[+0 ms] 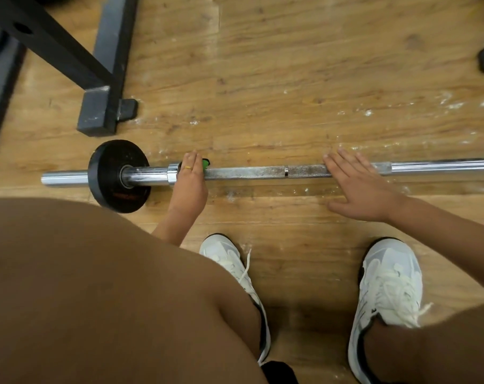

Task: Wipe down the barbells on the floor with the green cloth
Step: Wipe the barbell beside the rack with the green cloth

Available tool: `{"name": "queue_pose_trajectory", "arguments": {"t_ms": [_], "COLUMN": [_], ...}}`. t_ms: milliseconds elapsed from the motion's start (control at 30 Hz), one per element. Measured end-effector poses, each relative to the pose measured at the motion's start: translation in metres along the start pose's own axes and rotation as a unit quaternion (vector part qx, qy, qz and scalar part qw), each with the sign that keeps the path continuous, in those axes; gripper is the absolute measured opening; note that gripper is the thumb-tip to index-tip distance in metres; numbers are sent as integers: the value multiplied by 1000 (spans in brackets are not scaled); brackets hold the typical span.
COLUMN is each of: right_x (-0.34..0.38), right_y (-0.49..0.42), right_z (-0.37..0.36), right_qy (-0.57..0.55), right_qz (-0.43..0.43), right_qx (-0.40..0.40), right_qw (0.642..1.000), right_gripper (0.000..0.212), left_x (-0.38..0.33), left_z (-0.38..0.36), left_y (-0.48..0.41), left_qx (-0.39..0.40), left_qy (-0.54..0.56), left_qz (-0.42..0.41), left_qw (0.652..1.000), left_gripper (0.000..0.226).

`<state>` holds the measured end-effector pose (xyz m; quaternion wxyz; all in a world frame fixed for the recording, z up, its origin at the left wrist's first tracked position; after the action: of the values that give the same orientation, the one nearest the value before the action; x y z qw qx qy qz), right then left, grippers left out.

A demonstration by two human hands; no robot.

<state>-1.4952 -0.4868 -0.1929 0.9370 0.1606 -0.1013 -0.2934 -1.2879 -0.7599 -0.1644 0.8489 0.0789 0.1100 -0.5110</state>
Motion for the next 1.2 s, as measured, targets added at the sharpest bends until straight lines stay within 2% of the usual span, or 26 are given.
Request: {"name": "queue_pose_trajectory", "arguments": {"t_ms": [167, 300, 367, 467, 633, 800, 1000, 1200], "right_x": [0, 2, 2, 4, 7, 8, 13, 16], "right_y": [6, 10, 13, 18, 27, 34, 44, 53], "right_z": [-2, -5, -8, -9, -15, -18, -21, -24], "right_qy": [2, 1, -2, -5, 7, 8, 5, -7], "right_qz": [-10, -8, -2, 4, 3, 6, 6, 3], "right_qx": [5, 1, 1, -12, -6, 5, -7, -17], "right_qw": [1000, 1000, 1000, 1000, 1000, 1000, 1000, 1000], "right_gripper": [101, 103, 104, 105, 105, 105, 106, 107], "left_x": [-19, -8, 2, -7, -26, -2, -29, -7], "left_z": [-7, -3, -2, -1, -7, -2, -10, -3], "left_y": [12, 16, 15, 23, 42, 36, 60, 59], "left_qx": [-1, 18, 31, 7, -10, -28, -21, -29], "left_qy": [-13, -6, -4, -6, 0, 29, 14, 42], "left_qz": [-13, -45, -32, -8, -63, 15, -47, 27], "left_qw": [1000, 999, 999, 1000, 998, 999, 999, 998], "left_gripper": [67, 64, 61, 63, 68, 63, 65, 57]}}
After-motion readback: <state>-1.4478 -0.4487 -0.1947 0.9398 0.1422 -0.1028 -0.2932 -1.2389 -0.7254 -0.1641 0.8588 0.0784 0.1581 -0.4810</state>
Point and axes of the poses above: each hand's wrist, its own y-axis away from the middle knuckle, its own z-axis out of the back of the hand, x = y × z, the point moved 10 cm from there along -y, towards the middle knuckle, and after that the axes turned 13 degrees about -z, right-handed, at the moved point
